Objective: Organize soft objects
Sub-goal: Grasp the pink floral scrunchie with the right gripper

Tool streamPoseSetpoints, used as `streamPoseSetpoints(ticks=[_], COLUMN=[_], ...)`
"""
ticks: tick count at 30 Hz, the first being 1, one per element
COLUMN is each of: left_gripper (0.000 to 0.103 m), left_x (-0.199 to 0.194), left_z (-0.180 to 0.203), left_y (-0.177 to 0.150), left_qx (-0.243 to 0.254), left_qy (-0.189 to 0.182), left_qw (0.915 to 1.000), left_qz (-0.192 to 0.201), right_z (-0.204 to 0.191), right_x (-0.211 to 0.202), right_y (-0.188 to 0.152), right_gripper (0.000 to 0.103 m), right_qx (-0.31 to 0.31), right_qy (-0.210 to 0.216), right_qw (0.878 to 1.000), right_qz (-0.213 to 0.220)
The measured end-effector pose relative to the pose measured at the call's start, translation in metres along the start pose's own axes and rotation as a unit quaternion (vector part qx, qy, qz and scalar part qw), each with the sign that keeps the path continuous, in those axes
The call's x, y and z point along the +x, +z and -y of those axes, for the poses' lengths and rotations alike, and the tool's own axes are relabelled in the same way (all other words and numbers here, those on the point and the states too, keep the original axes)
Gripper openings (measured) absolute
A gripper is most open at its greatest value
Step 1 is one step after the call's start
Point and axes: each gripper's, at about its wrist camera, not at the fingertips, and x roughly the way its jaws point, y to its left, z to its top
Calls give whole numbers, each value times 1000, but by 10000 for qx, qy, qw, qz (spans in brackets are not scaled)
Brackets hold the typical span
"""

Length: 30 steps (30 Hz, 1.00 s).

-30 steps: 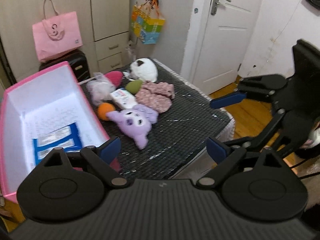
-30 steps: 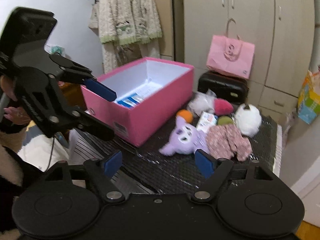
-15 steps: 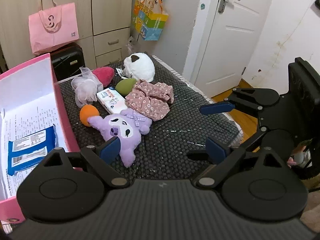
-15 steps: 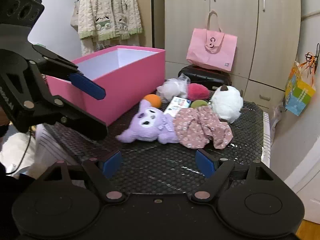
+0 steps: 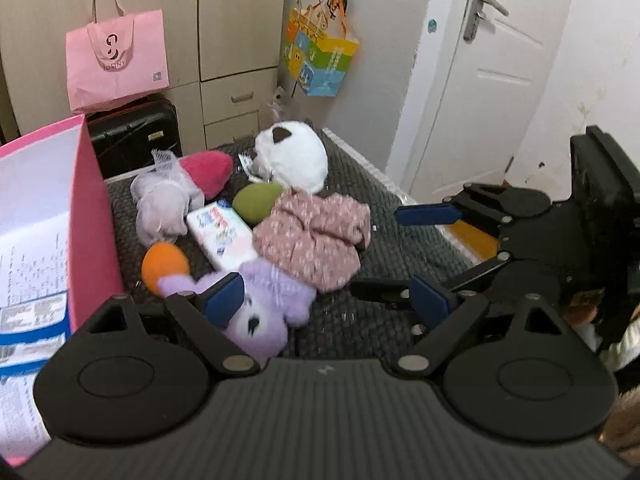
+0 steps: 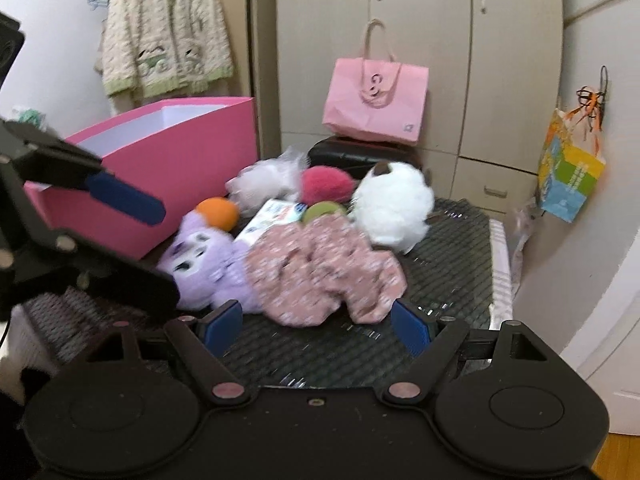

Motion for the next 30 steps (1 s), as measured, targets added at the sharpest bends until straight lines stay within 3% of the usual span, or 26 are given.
streamPoseSetpoints(ticks=[5,10,14,17,19,22,26,30], left_gripper=[75,66,58,53,53,53,53,53], left_x=[25,53,75,88,92,96,99,108], left_z=[-11,-29,-36,-40,-38,-34,-19,-18], left_y=[23,44,50,51,50,50,53,53], left_qx=[-436,-1038,-1232,-1381,-1314,-1135,-627,-586], left_qy=[145,248,581,677,712,759,946,1059], left_qw=[9988,9942,9906,9881,9888,9906,9935,9926], left_qz=[189,163,85,-23,-2,-2,124,10], right_z=[16,22,27,33,35,42,46,43], right_x=[25,48,60,58,53,44,40,43], right_y=[10,19,19,16,13,10,8,8], right_gripper=[87,92,92,77,51,28,25,25], right_qx=[324,545,755,829,773,851,833,789], right_qy=[-15,273,339,357,325,388,345,299], right_qw=[9995,9980,9960,9953,9958,9951,9954,9958], right_qz=[6,-186,-346,-354,-369,-318,-317,-342])
